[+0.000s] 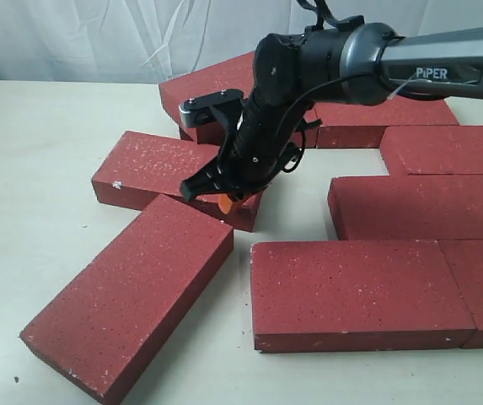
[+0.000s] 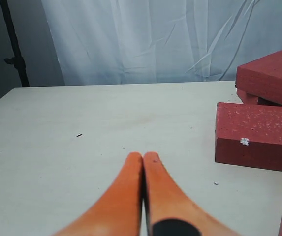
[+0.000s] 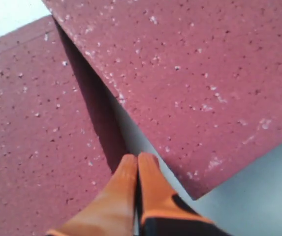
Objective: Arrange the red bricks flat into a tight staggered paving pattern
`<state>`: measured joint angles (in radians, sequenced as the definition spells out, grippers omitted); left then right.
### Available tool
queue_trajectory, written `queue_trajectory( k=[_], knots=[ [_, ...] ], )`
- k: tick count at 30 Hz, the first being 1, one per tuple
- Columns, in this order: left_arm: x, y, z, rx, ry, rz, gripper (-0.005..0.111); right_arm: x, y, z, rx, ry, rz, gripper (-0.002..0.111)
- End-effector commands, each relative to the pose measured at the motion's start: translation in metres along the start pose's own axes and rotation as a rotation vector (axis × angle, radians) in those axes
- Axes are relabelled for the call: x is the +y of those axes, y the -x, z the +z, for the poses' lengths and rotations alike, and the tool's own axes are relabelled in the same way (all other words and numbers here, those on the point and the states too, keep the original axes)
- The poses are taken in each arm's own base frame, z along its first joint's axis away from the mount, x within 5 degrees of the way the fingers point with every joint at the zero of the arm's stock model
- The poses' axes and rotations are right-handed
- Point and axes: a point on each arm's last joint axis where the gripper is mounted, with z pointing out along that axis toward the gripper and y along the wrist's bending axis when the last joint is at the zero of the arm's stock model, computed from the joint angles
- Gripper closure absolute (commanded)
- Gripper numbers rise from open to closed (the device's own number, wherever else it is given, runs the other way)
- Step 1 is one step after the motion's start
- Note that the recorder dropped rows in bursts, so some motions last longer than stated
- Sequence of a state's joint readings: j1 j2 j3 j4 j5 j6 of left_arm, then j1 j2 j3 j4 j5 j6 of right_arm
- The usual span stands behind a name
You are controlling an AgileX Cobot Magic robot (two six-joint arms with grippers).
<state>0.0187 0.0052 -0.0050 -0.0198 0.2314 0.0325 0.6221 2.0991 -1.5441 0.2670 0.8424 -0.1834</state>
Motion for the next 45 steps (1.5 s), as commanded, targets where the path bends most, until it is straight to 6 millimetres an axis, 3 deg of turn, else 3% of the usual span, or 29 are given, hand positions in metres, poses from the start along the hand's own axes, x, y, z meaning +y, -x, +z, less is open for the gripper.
queue_trajectory(
  k=[1, 8, 21, 34, 45],
  knots=[
    [0.0, -0.001, 0.0, -0.007, 0.0, -0.008, 0.107, -0.005, -0.003, 0.012, 0.026, -0.009, -0.001, 0.109],
    [0.0, -0.001, 0.0, -0.007, 0.0, -0.008, 0.107, -0.011, 0.001, 0.026, -0.016, -0.032, 0.008, 0.109],
    [0.0, -0.001, 0.0, -0.004, 0.0, -0.008, 0.107, -0.021, 0.008, 0.025, -0.094, -0.142, 0.078, 0.109],
    [0.0, -0.001, 0.0, 0.0, -0.001, -0.008, 0.107, -0.017, 0.009, 0.022, -0.11, -0.1, 0.216, 0.109],
    [0.0, -0.001, 0.0, 0.0, -0.001, -0.008, 0.107, -0.012, 0.006, 0.016, -0.077, -0.015, 0.191, 0.109]
  ],
)
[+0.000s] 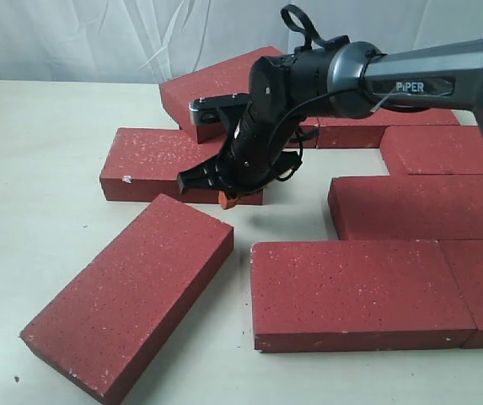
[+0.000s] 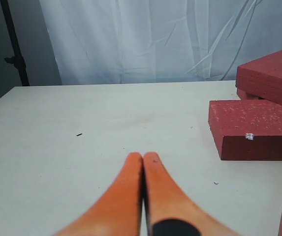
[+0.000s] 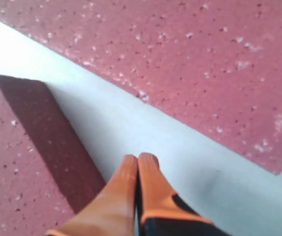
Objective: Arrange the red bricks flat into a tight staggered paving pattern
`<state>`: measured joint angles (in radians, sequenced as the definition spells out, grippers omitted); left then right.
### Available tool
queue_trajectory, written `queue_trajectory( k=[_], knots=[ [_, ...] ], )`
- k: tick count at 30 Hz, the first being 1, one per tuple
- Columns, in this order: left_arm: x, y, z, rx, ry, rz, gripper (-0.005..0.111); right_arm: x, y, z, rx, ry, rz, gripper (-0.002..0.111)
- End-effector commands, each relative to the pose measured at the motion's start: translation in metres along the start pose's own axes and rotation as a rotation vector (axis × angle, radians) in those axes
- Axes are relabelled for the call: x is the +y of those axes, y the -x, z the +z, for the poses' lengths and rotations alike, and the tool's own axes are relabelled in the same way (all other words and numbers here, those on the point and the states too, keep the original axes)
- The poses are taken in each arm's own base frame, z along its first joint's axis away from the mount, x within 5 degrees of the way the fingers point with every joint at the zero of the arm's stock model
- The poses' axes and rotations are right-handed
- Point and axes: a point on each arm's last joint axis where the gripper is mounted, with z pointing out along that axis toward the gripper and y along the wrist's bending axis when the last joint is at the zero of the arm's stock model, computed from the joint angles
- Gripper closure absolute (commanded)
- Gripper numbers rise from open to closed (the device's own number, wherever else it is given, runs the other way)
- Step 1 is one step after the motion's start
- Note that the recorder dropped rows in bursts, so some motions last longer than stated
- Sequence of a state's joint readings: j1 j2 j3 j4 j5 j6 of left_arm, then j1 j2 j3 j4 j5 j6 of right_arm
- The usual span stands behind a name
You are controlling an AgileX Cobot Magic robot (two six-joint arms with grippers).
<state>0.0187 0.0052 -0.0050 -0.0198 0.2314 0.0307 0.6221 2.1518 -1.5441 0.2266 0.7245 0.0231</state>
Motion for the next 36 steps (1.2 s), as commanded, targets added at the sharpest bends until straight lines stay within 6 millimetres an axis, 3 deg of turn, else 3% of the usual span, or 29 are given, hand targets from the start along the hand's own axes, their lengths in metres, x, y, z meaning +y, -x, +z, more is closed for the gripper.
queue_trajectory(
  k=[1, 9, 18, 26, 36],
  knots=[
    [0.0, -0.001, 0.0, 0.0, -0.001, -0.006, 0.107, -0.006, 0.003, -0.006, -0.017, 0.037, 0.011, 0.109],
    [0.0, -0.001, 0.0, 0.0, -0.001, -0.006, 0.107, -0.037, 0.013, -0.012, -0.083, 0.033, 0.108, 0.109],
    [0.0, -0.001, 0.0, 0.0, -0.001, -0.006, 0.107, -0.036, 0.013, -0.013, -0.07, 0.087, 0.119, 0.109],
    [0.0, -0.001, 0.0, 0.0, -0.001, -0.006, 0.107, -0.051, 0.013, -0.016, -0.055, 0.104, 0.169, 0.109],
    [0.0, -0.001, 0.0, 0.0, -0.001, -0.006, 0.107, -0.042, 0.012, -0.018, -0.033, 0.231, 0.161, 0.109]
  ],
)
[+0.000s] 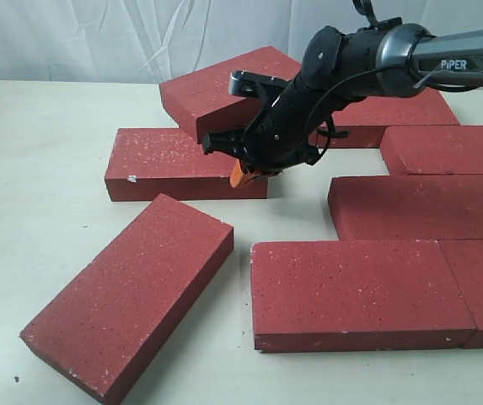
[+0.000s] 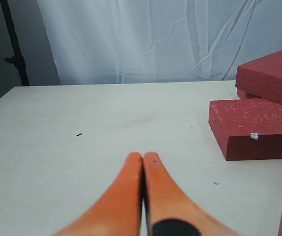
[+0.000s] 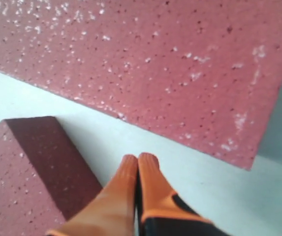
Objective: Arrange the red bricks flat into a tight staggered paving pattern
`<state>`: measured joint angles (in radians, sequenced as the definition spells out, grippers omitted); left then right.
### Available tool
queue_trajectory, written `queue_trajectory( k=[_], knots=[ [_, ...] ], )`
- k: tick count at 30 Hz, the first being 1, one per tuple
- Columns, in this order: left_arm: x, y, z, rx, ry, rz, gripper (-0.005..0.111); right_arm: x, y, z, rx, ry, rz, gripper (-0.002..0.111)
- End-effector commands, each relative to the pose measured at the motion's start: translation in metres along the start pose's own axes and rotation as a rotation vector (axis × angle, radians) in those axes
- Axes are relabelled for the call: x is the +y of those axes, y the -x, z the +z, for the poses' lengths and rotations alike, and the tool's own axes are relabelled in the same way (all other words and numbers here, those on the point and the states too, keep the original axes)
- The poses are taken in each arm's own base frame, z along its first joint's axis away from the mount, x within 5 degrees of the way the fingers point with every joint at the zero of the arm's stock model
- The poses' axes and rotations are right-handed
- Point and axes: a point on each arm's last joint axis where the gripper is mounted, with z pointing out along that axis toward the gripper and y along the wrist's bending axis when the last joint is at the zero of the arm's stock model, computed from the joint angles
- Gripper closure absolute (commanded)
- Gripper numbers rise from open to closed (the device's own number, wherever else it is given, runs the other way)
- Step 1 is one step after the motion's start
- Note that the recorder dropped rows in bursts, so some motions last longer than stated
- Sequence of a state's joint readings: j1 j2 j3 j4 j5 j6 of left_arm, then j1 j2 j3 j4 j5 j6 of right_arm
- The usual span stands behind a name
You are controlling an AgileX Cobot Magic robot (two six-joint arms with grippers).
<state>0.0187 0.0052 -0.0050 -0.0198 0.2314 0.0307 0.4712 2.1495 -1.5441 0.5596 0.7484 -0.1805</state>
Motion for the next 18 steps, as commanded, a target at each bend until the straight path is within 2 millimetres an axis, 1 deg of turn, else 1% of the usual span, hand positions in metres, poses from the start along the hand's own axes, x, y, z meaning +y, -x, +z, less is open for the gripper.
queue_trajectory(
  k=[1, 5, 6, 7, 11, 12, 14, 17, 18],
  knots=[
    [0.0, -0.001, 0.0, 0.0, -0.001, -0.006, 0.107, 0.005, -0.002, -0.005, 0.023, 0.062, -0.021, 0.109],
    [0.0, -0.002, 0.0, 0.001, 0.003, 0.008, 0.107, 0.009, -0.002, -0.005, 0.025, 0.105, -0.019, 0.109],
    [0.002, -0.001, 0.0, 0.001, 0.018, 0.072, 0.107, 0.01, -0.002, -0.006, 0.022, 0.11, -0.014, 0.109],
    [0.002, -0.001, 0.0, 0.001, 0.024, 0.097, 0.107, 0.01, -0.002, -0.006, 0.022, 0.11, -0.014, 0.109],
    [0.002, -0.001, 0.0, 0.001, 0.024, 0.101, 0.107, 0.01, -0.002, -0.006, 0.024, 0.111, -0.016, 0.109],
    [0.003, 0.0, 0.0, -0.012, 0.03, 0.132, 0.107, 0.007, -0.001, -0.007, 0.023, 0.111, -0.009, 0.109],
    [0.002, 0.01, -0.001, -0.127, 0.042, 0.229, 0.107, 0.003, 0.0, -0.009, 0.021, 0.11, 0.003, 0.109],
    [-0.002, 0.03, -0.006, -0.357, 0.023, 0.241, 0.107, -0.004, 0.003, -0.015, 0.01, 0.104, 0.012, 0.109],
    [-0.003, 0.034, -0.007, -0.403, 0.019, 0.242, 0.107, -0.005, 0.003, -0.016, 0.008, 0.099, 0.007, 0.109]
  ],
)
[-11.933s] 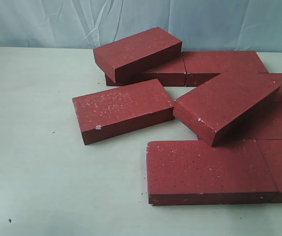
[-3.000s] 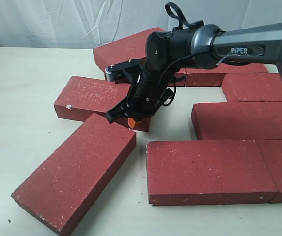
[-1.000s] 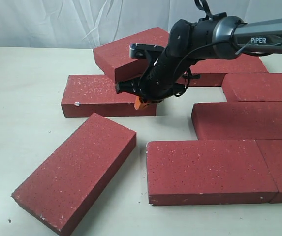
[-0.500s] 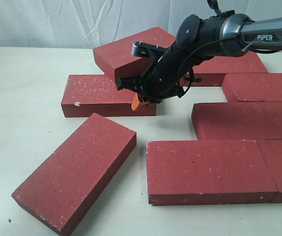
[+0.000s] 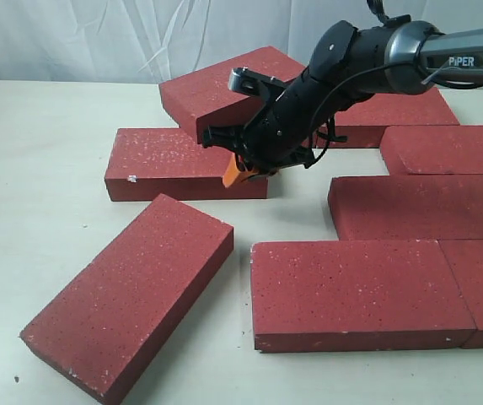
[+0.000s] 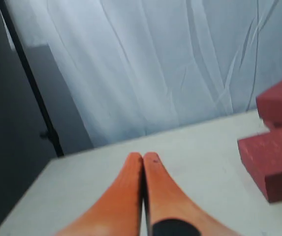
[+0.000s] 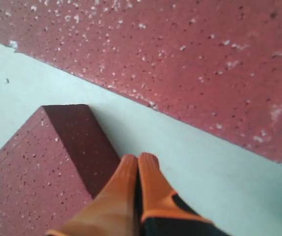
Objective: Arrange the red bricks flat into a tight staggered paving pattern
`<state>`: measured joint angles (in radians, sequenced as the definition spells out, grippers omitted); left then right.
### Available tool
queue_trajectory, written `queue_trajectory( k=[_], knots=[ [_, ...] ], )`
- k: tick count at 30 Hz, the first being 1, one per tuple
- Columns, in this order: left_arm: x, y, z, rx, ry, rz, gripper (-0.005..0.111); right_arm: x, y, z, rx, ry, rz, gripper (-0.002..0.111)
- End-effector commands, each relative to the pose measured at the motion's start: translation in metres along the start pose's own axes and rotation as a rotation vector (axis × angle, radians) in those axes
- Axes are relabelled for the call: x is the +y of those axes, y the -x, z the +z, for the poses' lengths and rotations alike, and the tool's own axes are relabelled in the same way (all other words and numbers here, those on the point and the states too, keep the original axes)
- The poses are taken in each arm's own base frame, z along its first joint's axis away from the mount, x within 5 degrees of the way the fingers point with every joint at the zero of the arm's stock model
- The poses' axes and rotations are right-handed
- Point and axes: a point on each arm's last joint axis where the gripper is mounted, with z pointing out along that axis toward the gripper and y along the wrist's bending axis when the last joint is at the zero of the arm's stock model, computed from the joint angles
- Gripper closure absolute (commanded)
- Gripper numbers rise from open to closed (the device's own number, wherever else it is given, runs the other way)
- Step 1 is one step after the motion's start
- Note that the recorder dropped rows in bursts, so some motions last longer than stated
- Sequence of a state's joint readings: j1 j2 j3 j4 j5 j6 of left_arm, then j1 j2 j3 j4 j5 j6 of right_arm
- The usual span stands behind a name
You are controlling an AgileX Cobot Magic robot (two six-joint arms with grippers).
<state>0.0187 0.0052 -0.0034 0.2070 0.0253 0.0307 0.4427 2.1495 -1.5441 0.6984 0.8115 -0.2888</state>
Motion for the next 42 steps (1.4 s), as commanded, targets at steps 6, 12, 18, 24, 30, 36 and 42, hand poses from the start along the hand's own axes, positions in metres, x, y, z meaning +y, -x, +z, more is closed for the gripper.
queue_trajectory(
  k=[6, 12, 18, 24, 30, 36, 42],
  knots=[
    [0.0, 0.028, -0.005, -0.32, 0.008, 0.013, 0.107, -0.004, 0.004, -0.016, -0.033, -0.014, -0.015, 0.109],
    [0.0, 0.03, -0.006, -0.348, 0.008, 0.013, 0.107, -0.004, 0.005, -0.016, -0.039, -0.016, -0.015, 0.109],
    [0.0, 0.031, -0.006, -0.364, 0.009, 0.013, 0.107, -0.006, 0.005, -0.016, -0.04, -0.032, -0.029, 0.109],
    [0.0, 0.031, -0.006, -0.357, 0.008, 0.011, 0.107, -0.005, 0.005, -0.016, -0.038, -0.031, -0.028, 0.109],
    [0.004, 0.03, -0.006, -0.348, 0.025, -0.106, 0.107, -0.005, 0.004, -0.016, -0.027, -0.028, -0.028, 0.109],
    [0.008, 0.035, -0.005, -0.181, 0.022, -0.197, 0.107, -0.005, 0.002, -0.016, -0.008, -0.026, -0.032, 0.109],
    [0.013, 0.058, 0.001, -0.021, -0.006, -0.201, 0.107, -0.005, 0.002, -0.016, -0.008, -0.026, -0.032, 0.109]
  ],
)
